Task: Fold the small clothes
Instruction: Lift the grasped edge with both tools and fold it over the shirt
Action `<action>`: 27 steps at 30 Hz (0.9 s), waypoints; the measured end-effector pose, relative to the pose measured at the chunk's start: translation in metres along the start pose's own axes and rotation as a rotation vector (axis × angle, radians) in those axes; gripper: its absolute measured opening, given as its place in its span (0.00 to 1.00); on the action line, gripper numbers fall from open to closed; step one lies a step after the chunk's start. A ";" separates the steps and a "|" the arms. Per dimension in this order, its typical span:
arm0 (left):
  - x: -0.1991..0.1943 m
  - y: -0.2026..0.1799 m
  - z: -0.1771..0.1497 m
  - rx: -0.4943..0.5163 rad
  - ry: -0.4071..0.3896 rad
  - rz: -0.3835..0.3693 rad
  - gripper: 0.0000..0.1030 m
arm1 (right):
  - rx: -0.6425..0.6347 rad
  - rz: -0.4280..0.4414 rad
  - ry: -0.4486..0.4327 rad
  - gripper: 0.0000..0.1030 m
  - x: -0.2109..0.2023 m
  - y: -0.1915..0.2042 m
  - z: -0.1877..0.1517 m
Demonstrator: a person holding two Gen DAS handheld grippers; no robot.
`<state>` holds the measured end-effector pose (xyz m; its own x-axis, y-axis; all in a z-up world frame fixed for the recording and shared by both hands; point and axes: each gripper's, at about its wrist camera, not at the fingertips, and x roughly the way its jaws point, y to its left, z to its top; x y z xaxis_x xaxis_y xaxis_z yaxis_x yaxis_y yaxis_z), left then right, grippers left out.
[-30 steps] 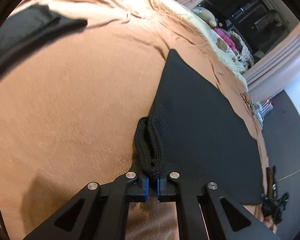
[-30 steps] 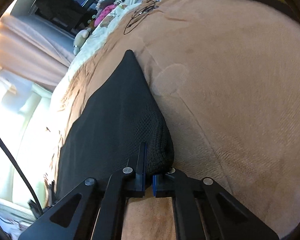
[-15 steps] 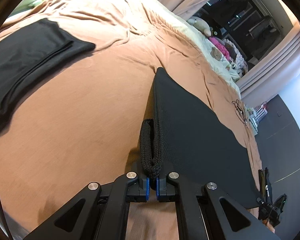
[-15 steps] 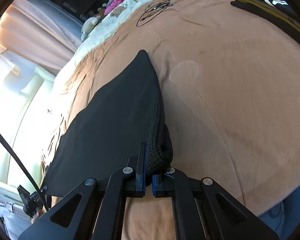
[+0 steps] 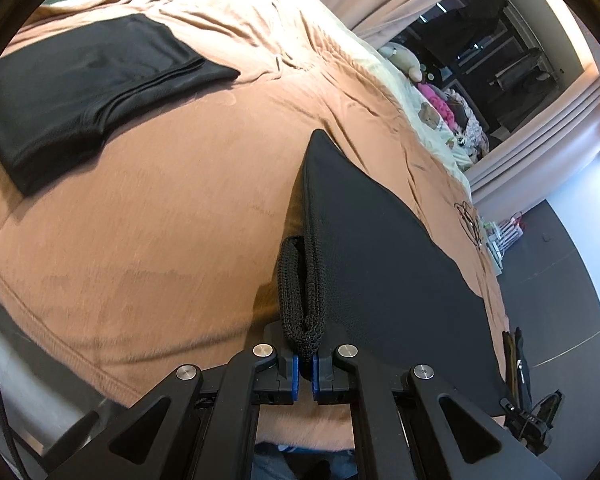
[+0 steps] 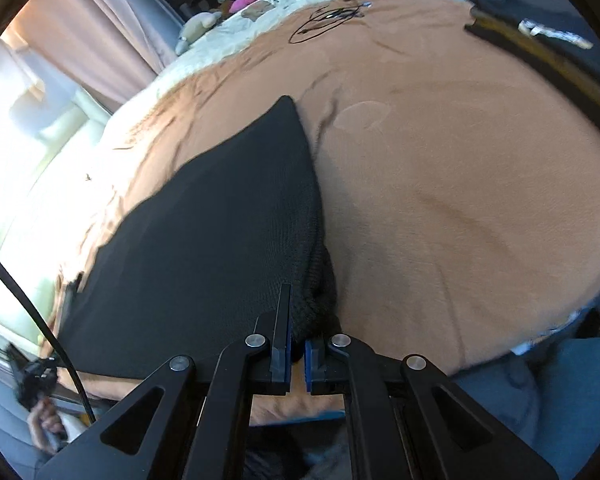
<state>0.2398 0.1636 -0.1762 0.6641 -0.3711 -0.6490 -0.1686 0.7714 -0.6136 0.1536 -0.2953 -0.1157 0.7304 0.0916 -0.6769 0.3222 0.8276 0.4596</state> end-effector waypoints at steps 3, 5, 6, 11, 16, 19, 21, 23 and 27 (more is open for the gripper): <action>0.001 -0.001 -0.001 -0.003 -0.002 -0.014 0.04 | -0.044 -0.072 -0.008 0.06 -0.011 0.006 0.003; 0.001 -0.002 0.000 0.001 -0.006 -0.020 0.04 | -0.082 -0.096 -0.026 0.07 -0.022 0.015 0.006; 0.001 -0.002 0.000 0.003 -0.007 -0.023 0.04 | -0.107 -0.106 -0.035 0.07 -0.028 0.022 0.008; 0.000 -0.004 0.001 0.014 -0.015 -0.044 0.04 | -0.194 -0.163 -0.073 0.23 -0.043 0.056 0.012; 0.003 0.001 0.001 0.003 -0.013 -0.063 0.04 | -0.252 -0.154 -0.101 0.56 -0.046 0.096 0.009; 0.004 0.003 0.000 -0.003 -0.011 -0.072 0.04 | -0.289 -0.076 -0.068 0.56 -0.036 0.124 -0.001; 0.004 0.005 0.001 -0.010 -0.010 -0.082 0.04 | -0.314 -0.055 -0.038 0.56 -0.023 0.142 -0.006; 0.004 0.006 0.001 -0.013 -0.011 -0.093 0.04 | -0.347 -0.036 -0.004 0.49 -0.007 0.162 -0.012; 0.004 0.006 0.001 -0.017 -0.009 -0.106 0.04 | -0.391 -0.006 0.095 0.29 0.036 0.195 -0.023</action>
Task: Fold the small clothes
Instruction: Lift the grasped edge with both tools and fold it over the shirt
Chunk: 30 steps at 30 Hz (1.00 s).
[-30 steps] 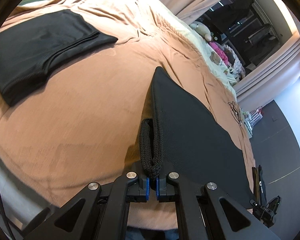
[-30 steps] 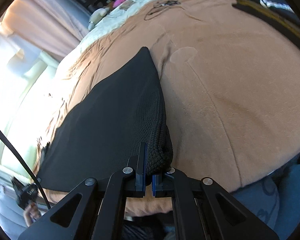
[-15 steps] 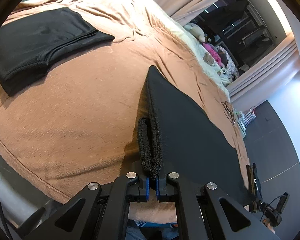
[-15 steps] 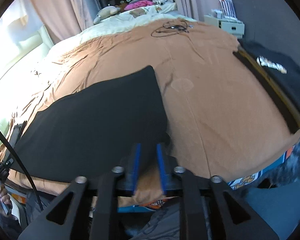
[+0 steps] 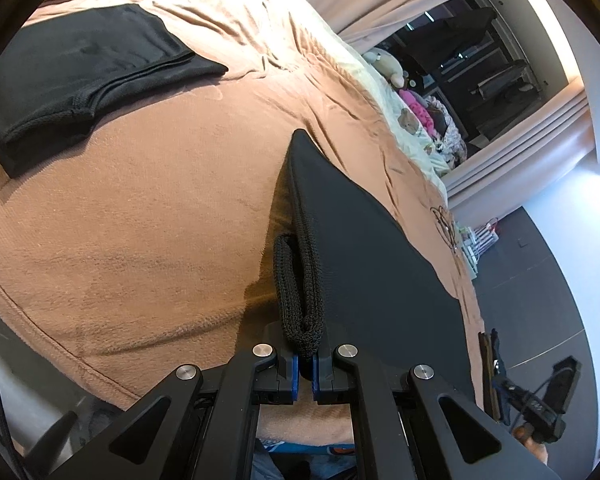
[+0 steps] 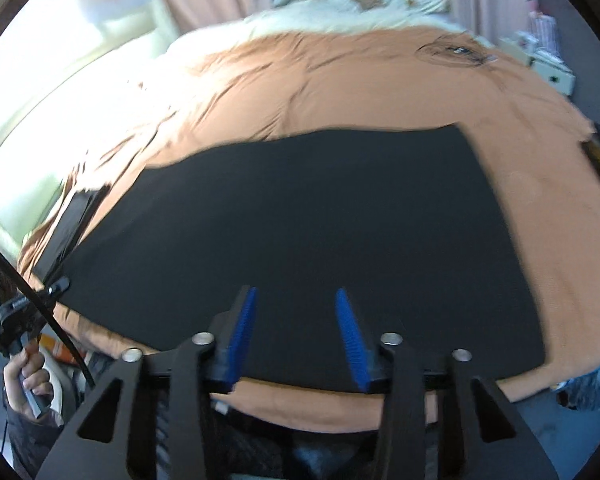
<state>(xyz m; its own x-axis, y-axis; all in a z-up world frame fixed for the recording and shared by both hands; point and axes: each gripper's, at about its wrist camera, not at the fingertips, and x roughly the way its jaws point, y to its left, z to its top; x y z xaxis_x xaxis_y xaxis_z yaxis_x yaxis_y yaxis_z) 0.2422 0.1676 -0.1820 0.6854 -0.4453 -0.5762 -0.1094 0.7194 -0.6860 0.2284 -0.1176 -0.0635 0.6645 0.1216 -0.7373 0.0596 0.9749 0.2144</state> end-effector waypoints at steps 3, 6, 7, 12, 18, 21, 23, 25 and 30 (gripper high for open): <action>0.000 0.002 0.000 -0.009 0.004 -0.009 0.04 | -0.026 0.026 0.051 0.22 0.027 0.020 0.002; 0.000 0.003 0.000 -0.015 0.008 -0.019 0.04 | -0.063 0.042 0.093 0.17 0.048 0.038 0.005; 0.000 0.003 0.001 -0.019 0.010 -0.026 0.04 | -0.077 0.046 0.108 0.16 0.058 0.038 0.009; -0.001 -0.003 0.007 -0.022 0.020 -0.065 0.04 | -0.086 0.078 0.180 0.05 0.091 0.040 0.010; -0.005 -0.029 0.023 0.014 0.020 -0.086 0.04 | -0.082 0.113 0.206 0.03 0.098 0.042 -0.001; -0.004 -0.049 0.031 0.044 0.017 -0.093 0.04 | -0.061 0.136 0.216 0.02 0.099 0.037 -0.001; -0.004 -0.065 0.037 0.062 0.017 -0.099 0.04 | -0.050 0.146 0.218 0.02 0.101 0.031 0.002; -0.004 -0.081 0.043 0.086 0.015 -0.099 0.04 | -0.051 0.150 0.214 0.02 0.097 0.032 -0.001; -0.004 -0.127 0.053 0.155 0.009 -0.104 0.04 | -0.042 0.138 0.165 0.02 0.084 0.015 0.008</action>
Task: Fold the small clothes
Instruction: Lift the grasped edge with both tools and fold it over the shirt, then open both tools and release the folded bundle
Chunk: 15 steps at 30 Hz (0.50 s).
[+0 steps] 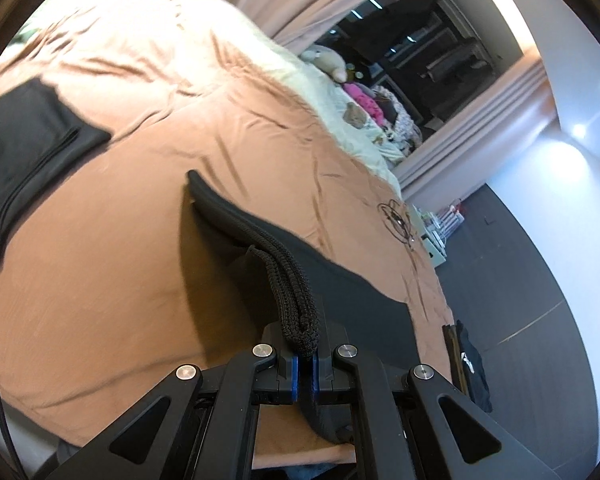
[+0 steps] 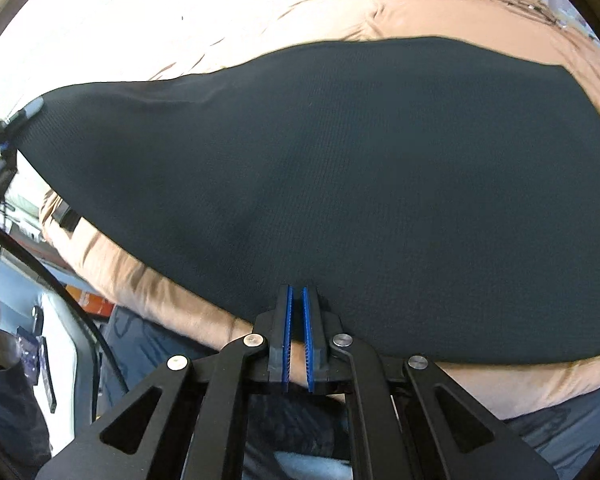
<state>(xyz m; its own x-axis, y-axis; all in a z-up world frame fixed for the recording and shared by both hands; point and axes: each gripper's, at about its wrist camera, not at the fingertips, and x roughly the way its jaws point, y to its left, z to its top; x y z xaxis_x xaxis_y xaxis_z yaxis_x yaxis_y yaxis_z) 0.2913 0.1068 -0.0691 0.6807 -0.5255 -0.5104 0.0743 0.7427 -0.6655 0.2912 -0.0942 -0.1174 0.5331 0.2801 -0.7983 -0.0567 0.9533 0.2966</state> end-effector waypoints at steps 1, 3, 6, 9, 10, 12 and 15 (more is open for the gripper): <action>0.002 -0.008 0.002 0.012 0.001 -0.001 0.04 | 0.007 0.009 0.003 0.02 0.001 -0.002 0.000; 0.007 -0.025 0.008 0.038 0.006 -0.005 0.04 | 0.026 0.035 0.015 0.02 0.006 -0.009 0.000; 0.019 -0.049 0.015 0.077 0.023 -0.007 0.04 | 0.040 0.073 0.017 0.02 0.010 -0.017 0.000; 0.031 -0.069 0.018 0.105 0.042 -0.016 0.04 | 0.062 0.124 0.015 0.02 0.005 -0.029 -0.002; 0.037 -0.079 0.018 0.121 0.052 -0.021 0.04 | 0.065 0.140 0.014 0.02 0.003 -0.033 -0.002; 0.045 -0.095 0.017 0.148 0.066 -0.027 0.04 | 0.060 0.159 -0.003 0.02 -0.003 -0.039 -0.003; 0.056 -0.118 0.014 0.186 0.090 -0.039 0.04 | 0.079 0.195 -0.036 0.03 -0.017 -0.050 -0.008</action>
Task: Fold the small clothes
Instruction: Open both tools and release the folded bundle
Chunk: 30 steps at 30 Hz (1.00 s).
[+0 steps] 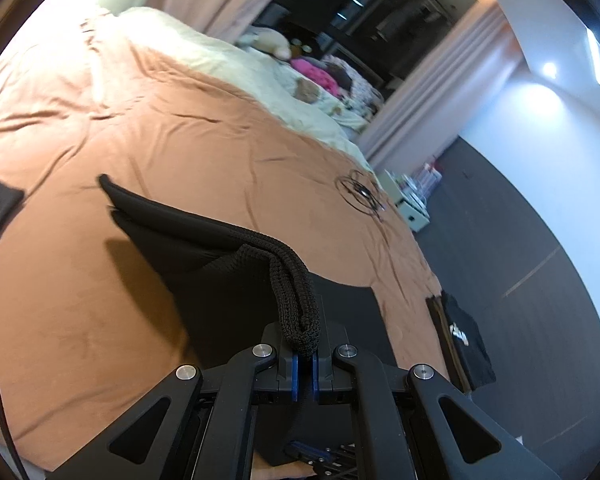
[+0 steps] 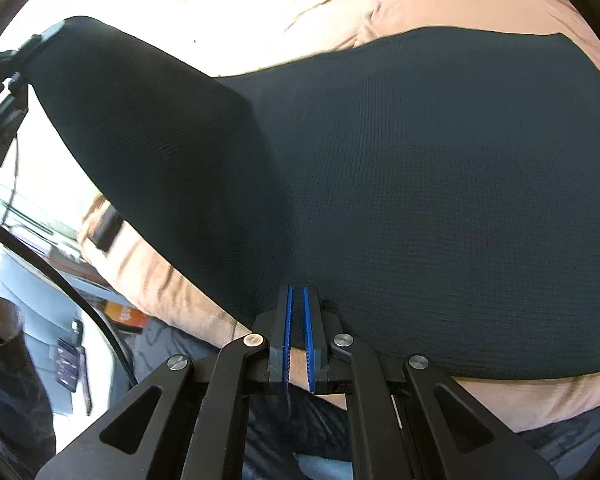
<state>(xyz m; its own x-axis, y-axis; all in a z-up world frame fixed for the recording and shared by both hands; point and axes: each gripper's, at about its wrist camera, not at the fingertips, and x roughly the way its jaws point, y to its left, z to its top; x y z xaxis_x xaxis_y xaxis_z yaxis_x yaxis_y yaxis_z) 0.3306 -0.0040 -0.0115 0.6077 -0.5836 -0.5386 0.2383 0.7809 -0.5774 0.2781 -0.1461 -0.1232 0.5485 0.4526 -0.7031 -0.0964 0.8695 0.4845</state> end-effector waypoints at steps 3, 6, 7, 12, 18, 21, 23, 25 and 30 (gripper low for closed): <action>0.013 -0.022 -0.001 0.042 0.026 -0.016 0.04 | 0.010 0.013 -0.032 0.03 -0.022 -0.016 0.001; 0.031 -0.049 -0.003 0.077 0.057 -0.038 0.04 | 0.021 0.004 -0.064 0.03 -0.045 -0.032 -0.001; 0.035 -0.056 -0.003 0.085 0.063 -0.043 0.04 | 0.023 -0.001 -0.078 0.03 -0.055 -0.039 -0.003; 0.065 -0.101 -0.017 0.144 0.113 -0.079 0.04 | 0.068 -0.014 -0.127 0.17 -0.091 -0.073 -0.013; 0.106 -0.138 -0.043 0.198 0.196 -0.111 0.04 | 0.127 -0.041 -0.203 0.65 -0.132 -0.109 -0.037; 0.127 -0.152 -0.059 0.210 0.242 -0.127 0.04 | 0.150 -0.061 -0.214 0.65 -0.147 -0.123 -0.048; 0.142 -0.163 -0.072 0.222 0.276 -0.143 0.04 | 0.163 -0.071 -0.224 0.65 -0.157 -0.132 -0.055; 0.151 -0.170 -0.082 0.236 0.302 -0.154 0.04 | 0.169 -0.078 -0.230 0.65 -0.160 -0.130 -0.060; 0.177 -0.174 -0.105 0.232 0.421 -0.191 0.37 | 0.181 -0.094 -0.227 0.65 -0.182 -0.144 -0.057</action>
<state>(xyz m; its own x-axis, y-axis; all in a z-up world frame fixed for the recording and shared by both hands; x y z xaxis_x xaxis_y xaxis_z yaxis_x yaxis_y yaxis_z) 0.3171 -0.2667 -0.0705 0.1907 -0.7223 -0.6647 0.5063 0.6526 -0.5638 0.1448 -0.3419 -0.0950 0.7216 0.2984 -0.6247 0.1020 0.8466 0.5223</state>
